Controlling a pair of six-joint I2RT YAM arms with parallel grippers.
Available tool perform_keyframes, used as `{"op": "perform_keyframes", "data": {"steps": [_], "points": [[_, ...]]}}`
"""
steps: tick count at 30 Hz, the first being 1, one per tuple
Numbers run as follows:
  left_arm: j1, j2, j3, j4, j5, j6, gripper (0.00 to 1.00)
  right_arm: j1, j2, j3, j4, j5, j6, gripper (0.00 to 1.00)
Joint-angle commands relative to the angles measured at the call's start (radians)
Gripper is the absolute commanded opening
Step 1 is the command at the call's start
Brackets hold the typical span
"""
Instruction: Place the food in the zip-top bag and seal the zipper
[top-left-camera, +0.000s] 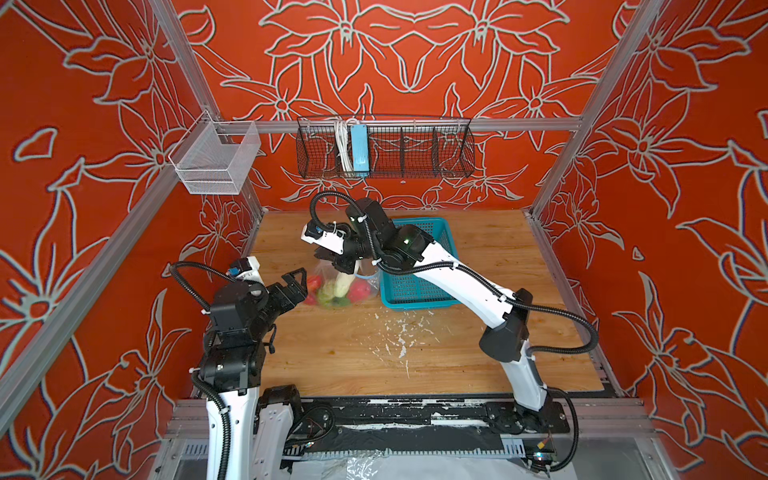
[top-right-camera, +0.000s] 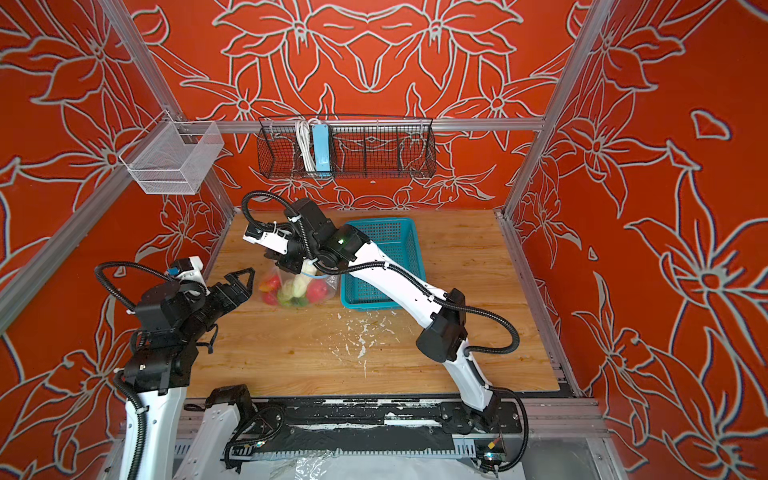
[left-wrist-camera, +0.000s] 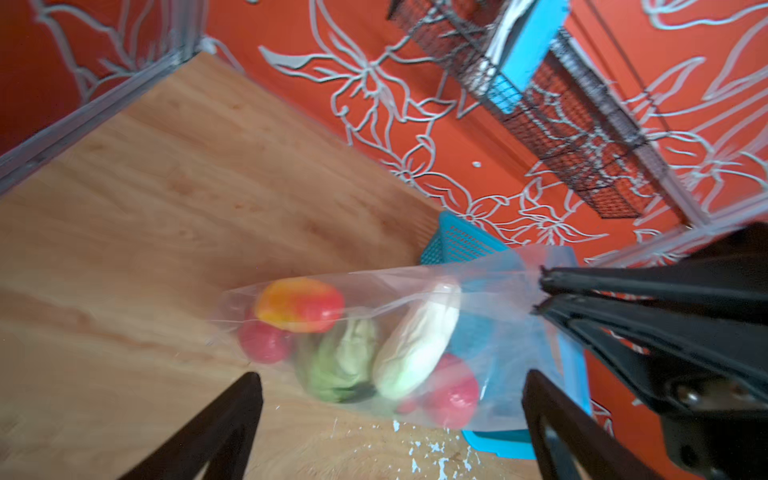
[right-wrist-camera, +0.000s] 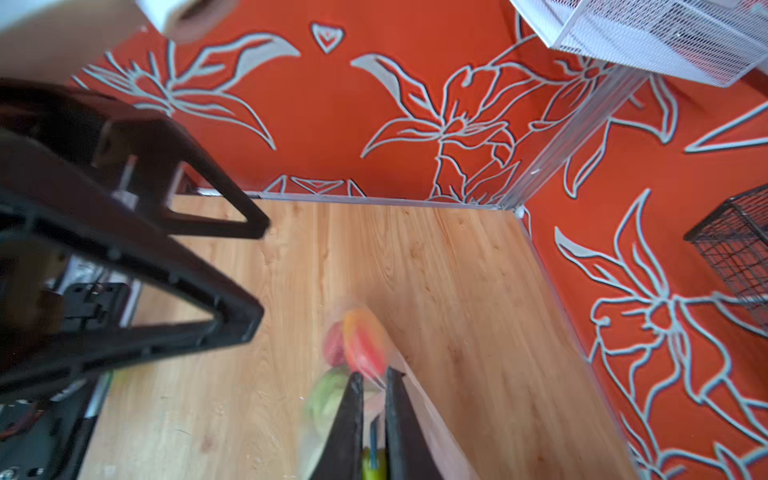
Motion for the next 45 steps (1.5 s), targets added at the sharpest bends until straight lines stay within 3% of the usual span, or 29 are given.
{"op": "perform_keyframes", "data": {"steps": [1,16,21,28,31,35,42,45], "points": [[0.003,0.042,-0.005,0.139,0.161,0.064,0.97,-0.016,0.003,0.063,0.02,-0.111,0.081,0.0],[0.003,0.079,-0.021,0.256,0.354,0.267,0.97,-0.031,0.011,0.12,0.034,-0.16,0.181,0.0],[0.001,0.084,-0.051,0.283,0.361,0.284,1.0,-0.034,0.017,0.119,0.036,-0.197,0.198,0.0],[0.001,0.109,-0.052,0.335,0.34,0.259,0.93,-0.034,0.018,0.109,0.03,-0.223,0.199,0.0],[0.001,0.121,-0.045,0.359,0.347,0.257,0.88,-0.034,0.016,0.108,0.025,-0.234,0.198,0.0],[0.002,0.129,-0.044,0.381,0.334,0.239,0.74,-0.036,0.011,0.106,0.019,-0.245,0.198,0.0],[0.001,0.118,-0.074,0.431,0.355,0.216,0.62,-0.039,0.017,0.103,0.019,-0.267,0.215,0.0],[0.0,0.114,-0.083,0.45,0.373,0.205,0.5,-0.04,0.017,0.103,0.022,-0.273,0.222,0.0]]}}
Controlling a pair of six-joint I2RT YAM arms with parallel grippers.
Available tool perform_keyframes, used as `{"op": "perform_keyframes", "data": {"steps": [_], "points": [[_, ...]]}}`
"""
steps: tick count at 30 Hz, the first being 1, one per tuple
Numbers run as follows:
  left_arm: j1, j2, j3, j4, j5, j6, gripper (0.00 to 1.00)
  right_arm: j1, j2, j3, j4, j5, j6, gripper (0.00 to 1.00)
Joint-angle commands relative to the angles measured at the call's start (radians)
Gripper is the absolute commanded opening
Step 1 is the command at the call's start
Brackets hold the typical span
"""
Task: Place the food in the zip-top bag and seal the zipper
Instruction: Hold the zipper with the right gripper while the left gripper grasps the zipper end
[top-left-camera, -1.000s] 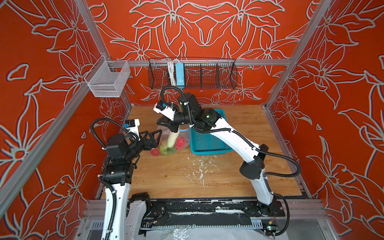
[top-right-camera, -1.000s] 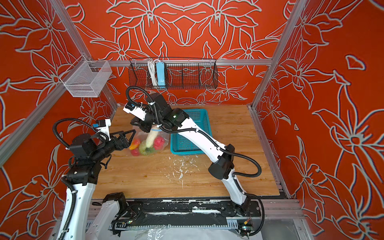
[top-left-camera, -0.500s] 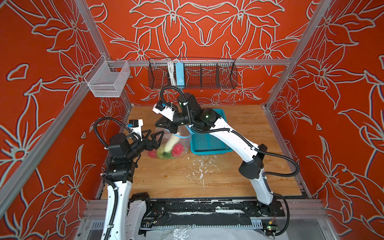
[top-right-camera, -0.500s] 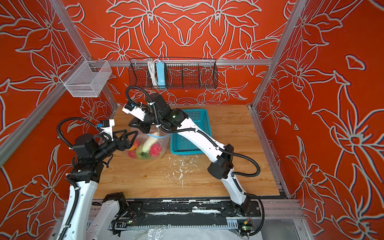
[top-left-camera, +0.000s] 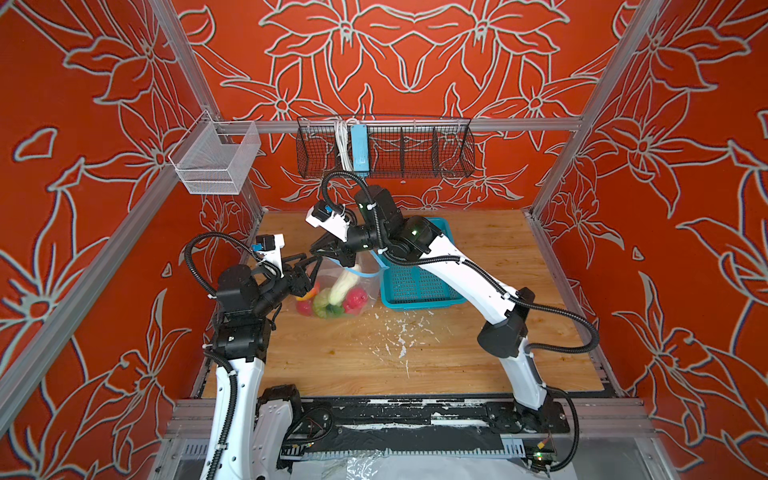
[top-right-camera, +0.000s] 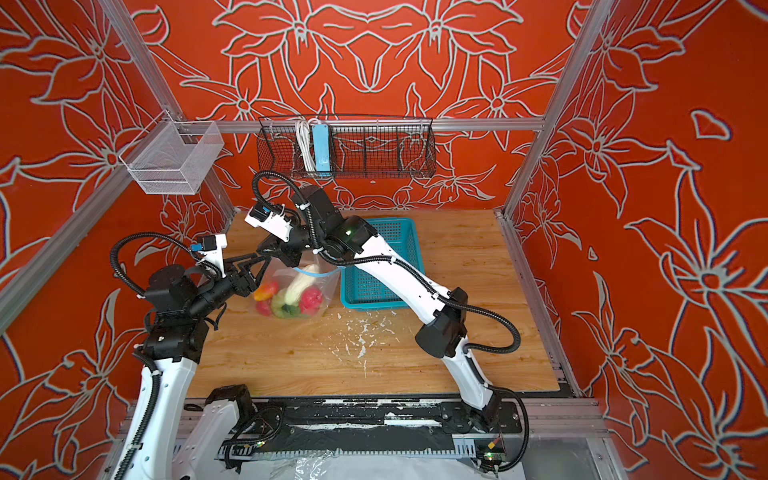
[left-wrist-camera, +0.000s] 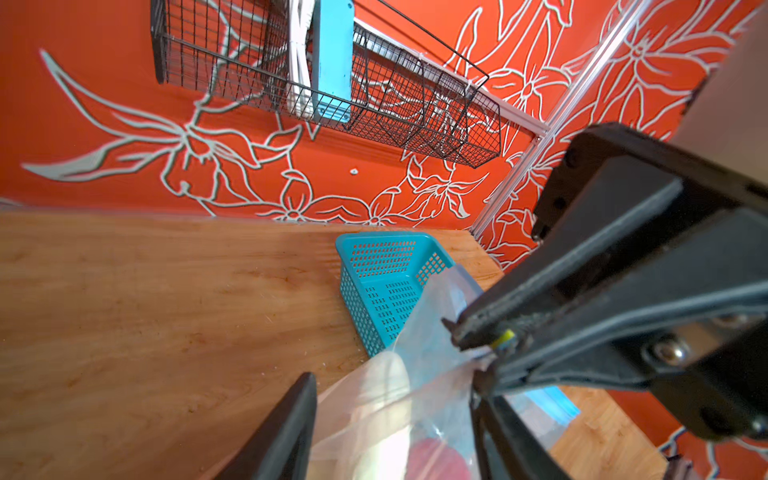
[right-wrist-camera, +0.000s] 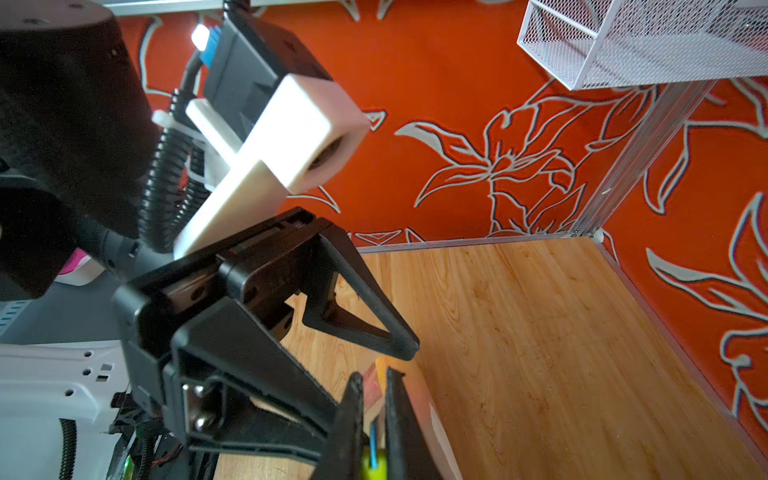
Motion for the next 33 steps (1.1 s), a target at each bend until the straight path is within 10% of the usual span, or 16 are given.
{"op": "perform_keyframes", "data": {"steps": [1,6,9,17,33], "points": [[0.0,-0.012,-0.012,0.06,0.034,-0.015,0.43,-0.007,0.001,0.025,0.021,-0.052,0.02,0.0],[-0.003,-0.036,-0.032,0.1,0.012,-0.053,0.06,-0.012,0.002,0.026,0.028,-0.066,0.034,0.0],[-0.008,-0.046,-0.034,0.105,0.005,-0.058,0.02,-0.017,0.004,0.025,0.034,-0.08,0.045,0.0],[-0.012,-0.046,-0.014,0.02,0.055,0.088,0.88,-0.034,0.0,0.025,0.033,-0.134,0.065,0.0],[-0.012,0.008,0.005,0.044,0.171,0.286,0.92,-0.049,-0.01,0.024,-0.014,-0.266,0.063,0.0]]}}
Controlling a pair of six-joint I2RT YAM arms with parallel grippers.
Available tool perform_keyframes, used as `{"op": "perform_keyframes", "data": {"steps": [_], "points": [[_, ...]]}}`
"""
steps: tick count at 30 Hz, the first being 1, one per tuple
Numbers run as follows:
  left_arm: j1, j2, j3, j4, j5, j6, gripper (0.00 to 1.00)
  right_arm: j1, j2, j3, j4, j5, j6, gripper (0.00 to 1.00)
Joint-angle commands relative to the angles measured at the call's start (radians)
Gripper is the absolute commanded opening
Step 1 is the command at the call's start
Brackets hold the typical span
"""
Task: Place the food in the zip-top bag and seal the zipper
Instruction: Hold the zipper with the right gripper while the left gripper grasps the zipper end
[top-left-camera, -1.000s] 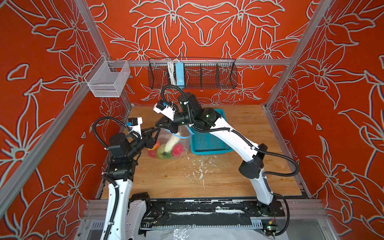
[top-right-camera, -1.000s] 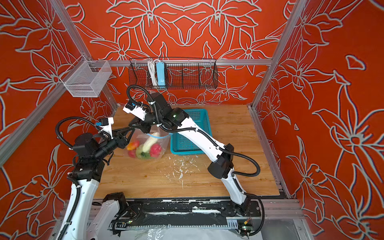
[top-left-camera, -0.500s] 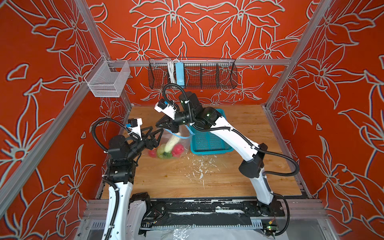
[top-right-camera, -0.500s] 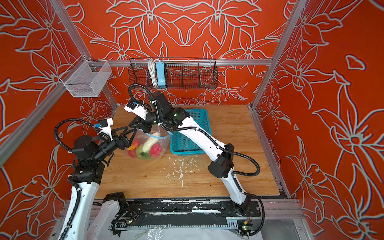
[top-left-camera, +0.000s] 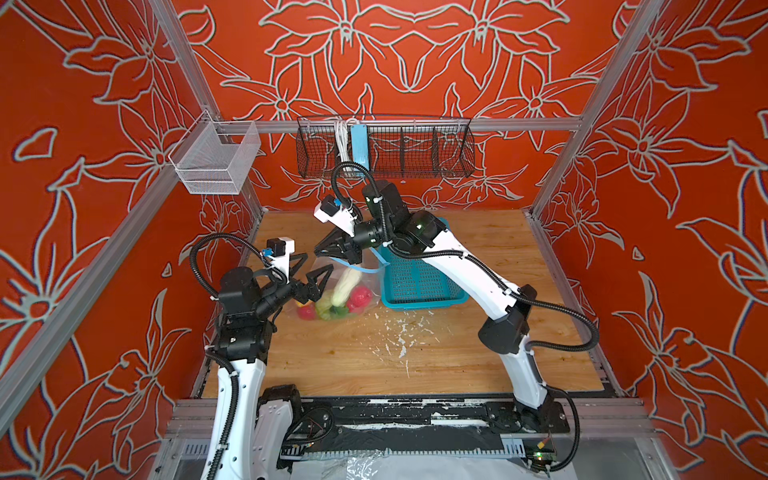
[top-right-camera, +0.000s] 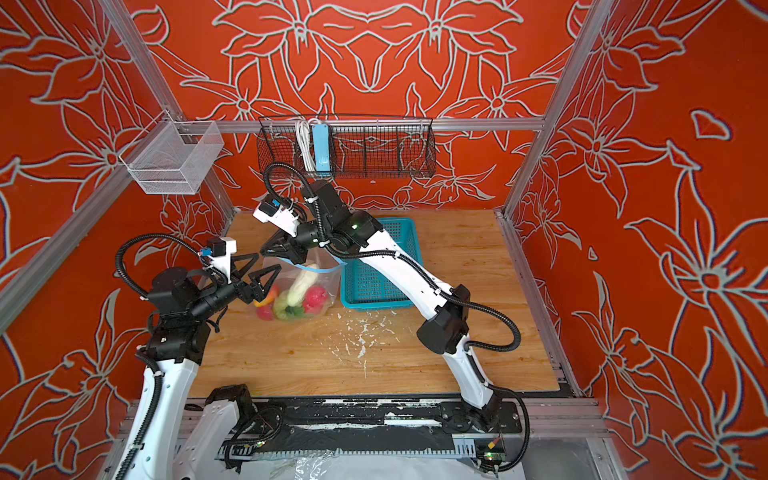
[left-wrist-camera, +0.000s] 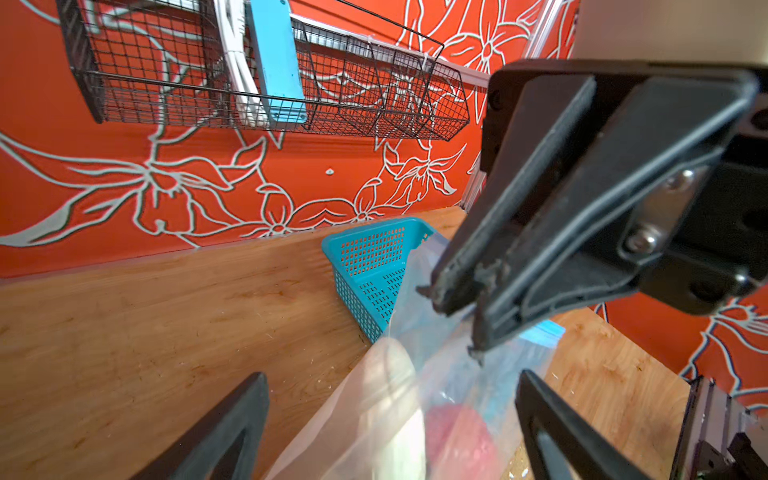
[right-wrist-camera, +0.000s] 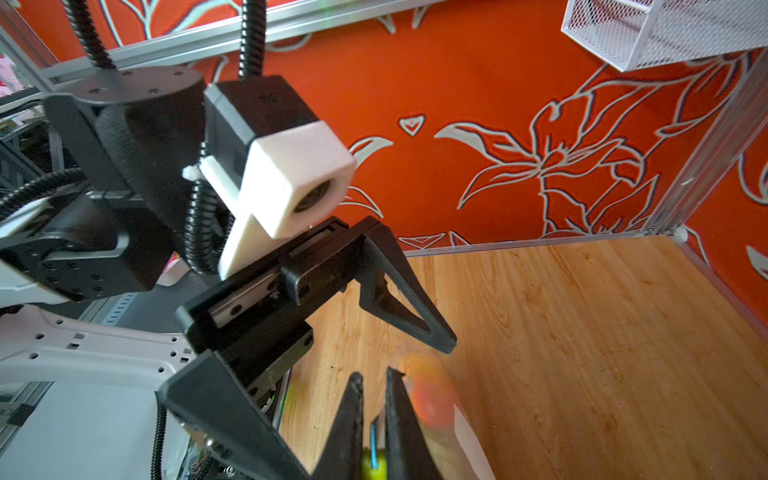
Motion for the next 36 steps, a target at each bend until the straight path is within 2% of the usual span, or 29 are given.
{"op": "perform_keyframes", "data": {"steps": [1,6,9,14,23,32,34,36], "points": [[-0.005,0.013,0.032,0.041,0.069,0.07,0.92,-0.006,-0.012,0.024,0.003,-0.072,-0.002,0.0],[-0.006,0.046,0.059,0.044,0.106,0.106,0.87,-0.01,-0.013,0.026,-0.007,-0.084,-0.002,0.0],[-0.006,0.051,0.07,0.057,0.126,0.094,0.77,-0.013,-0.013,0.028,-0.009,-0.084,-0.001,0.0],[-0.012,0.051,0.069,0.078,0.15,0.057,0.43,-0.019,-0.01,0.027,-0.004,-0.089,0.011,0.0],[-0.027,0.033,0.03,0.172,0.147,-0.027,0.02,-0.024,-0.004,0.029,0.025,-0.106,0.041,0.0],[-0.031,-0.007,0.001,0.163,0.099,-0.056,0.0,-0.042,-0.012,0.028,0.031,-0.092,0.07,0.0],[-0.031,-0.02,-0.011,0.155,0.085,-0.047,0.0,-0.052,-0.017,0.044,0.002,-0.1,0.059,0.15],[-0.032,-0.031,-0.024,0.157,0.072,-0.05,0.0,-0.063,-0.012,0.1,-0.078,-0.114,0.028,0.22]]}}
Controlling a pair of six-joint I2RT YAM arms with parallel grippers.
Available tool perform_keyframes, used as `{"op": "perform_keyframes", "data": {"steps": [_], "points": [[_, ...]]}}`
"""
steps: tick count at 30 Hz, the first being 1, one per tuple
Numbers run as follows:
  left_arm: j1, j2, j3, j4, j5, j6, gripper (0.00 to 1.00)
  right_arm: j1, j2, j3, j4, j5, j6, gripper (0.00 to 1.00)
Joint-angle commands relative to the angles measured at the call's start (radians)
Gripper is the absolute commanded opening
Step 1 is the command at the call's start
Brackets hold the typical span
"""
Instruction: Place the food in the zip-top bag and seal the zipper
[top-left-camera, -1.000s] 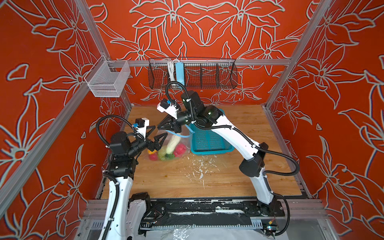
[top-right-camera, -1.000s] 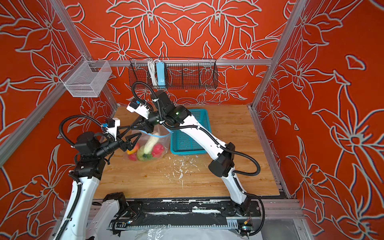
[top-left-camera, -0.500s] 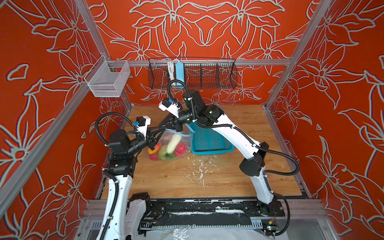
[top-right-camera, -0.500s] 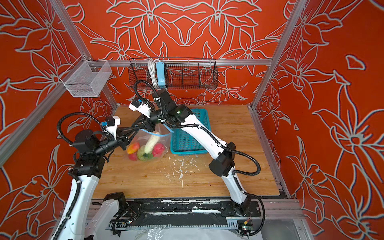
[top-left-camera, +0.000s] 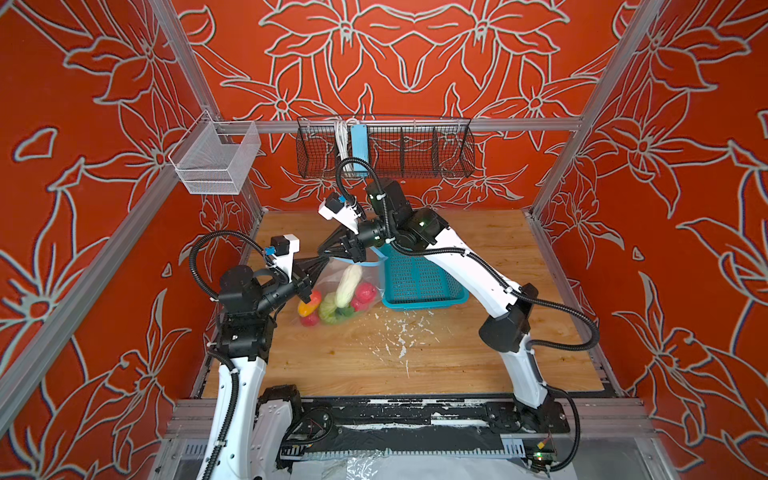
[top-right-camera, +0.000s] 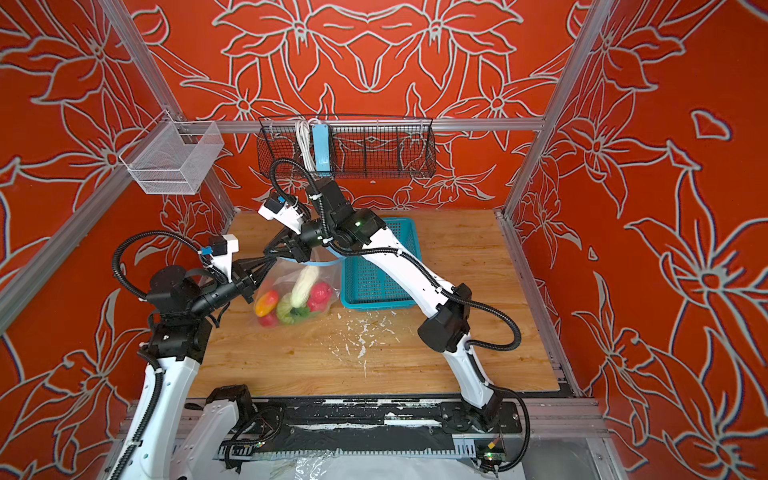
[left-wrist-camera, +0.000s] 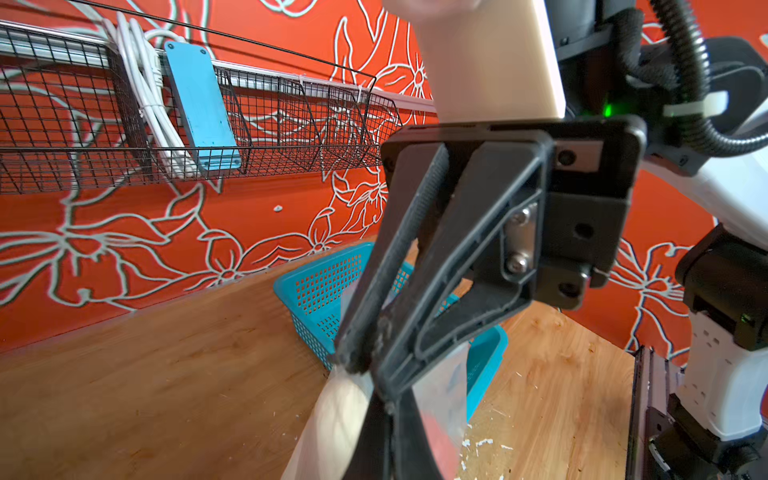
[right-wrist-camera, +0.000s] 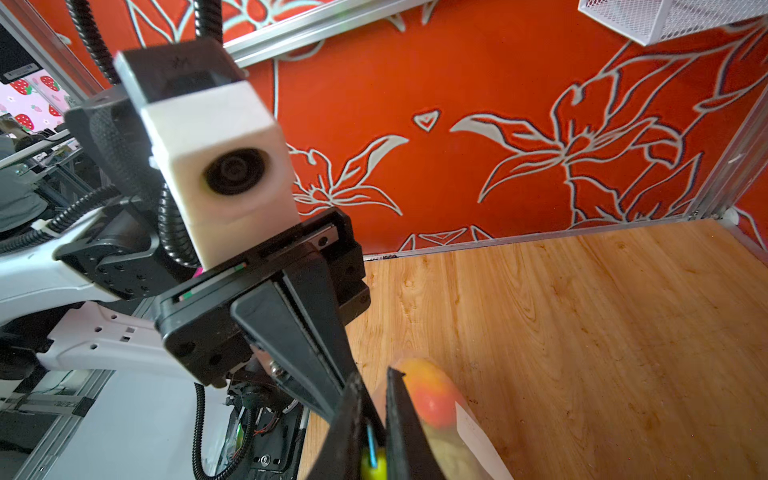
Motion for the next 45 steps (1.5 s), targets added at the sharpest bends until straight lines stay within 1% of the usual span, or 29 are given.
{"op": "perform_keyframes", "data": {"steps": [1,4,8,11,15,17,22,26,29,38,45], "points": [[-0.003,-0.027,-0.021,0.023,-0.029,-0.005,0.0,-0.036,-0.009,0.11,-0.08,-0.032,-0.032,0.24],[-0.003,-0.034,-0.031,0.024,-0.028,0.001,0.0,-0.056,-0.017,0.144,-0.155,-0.028,-0.069,0.3],[-0.004,-0.028,-0.028,0.03,-0.022,-0.007,0.0,-0.061,-0.041,0.122,-0.206,-0.008,-0.112,0.34],[-0.005,-0.026,-0.025,0.029,-0.022,-0.009,0.0,-0.061,-0.044,0.116,-0.237,-0.025,-0.13,0.4],[-0.006,-0.026,-0.02,0.026,-0.021,-0.009,0.0,-0.062,-0.038,0.11,-0.254,-0.032,-0.136,0.44],[-0.006,-0.027,-0.018,0.024,-0.02,-0.009,0.0,-0.06,-0.033,0.11,-0.254,-0.036,-0.135,0.48],[-0.01,-0.027,-0.017,0.021,-0.022,-0.011,0.0,-0.056,-0.024,0.11,-0.237,-0.059,-0.129,0.51],[-0.013,-0.023,-0.012,0.015,-0.023,-0.013,0.0,-0.042,-0.023,0.109,-0.241,-0.02,-0.159,0.55],[-0.016,-0.024,-0.009,0.013,-0.023,-0.01,0.0,-0.025,-0.017,0.109,-0.251,0.025,-0.194,0.56],[-0.019,-0.025,0.002,-0.001,-0.019,0.001,0.0,0.019,0.0,0.116,-0.311,0.127,-0.33,0.56],[-0.022,-0.026,0.003,-0.005,-0.017,0.004,0.0,0.023,0.025,0.138,-0.329,0.142,-0.366,0.56]]}}
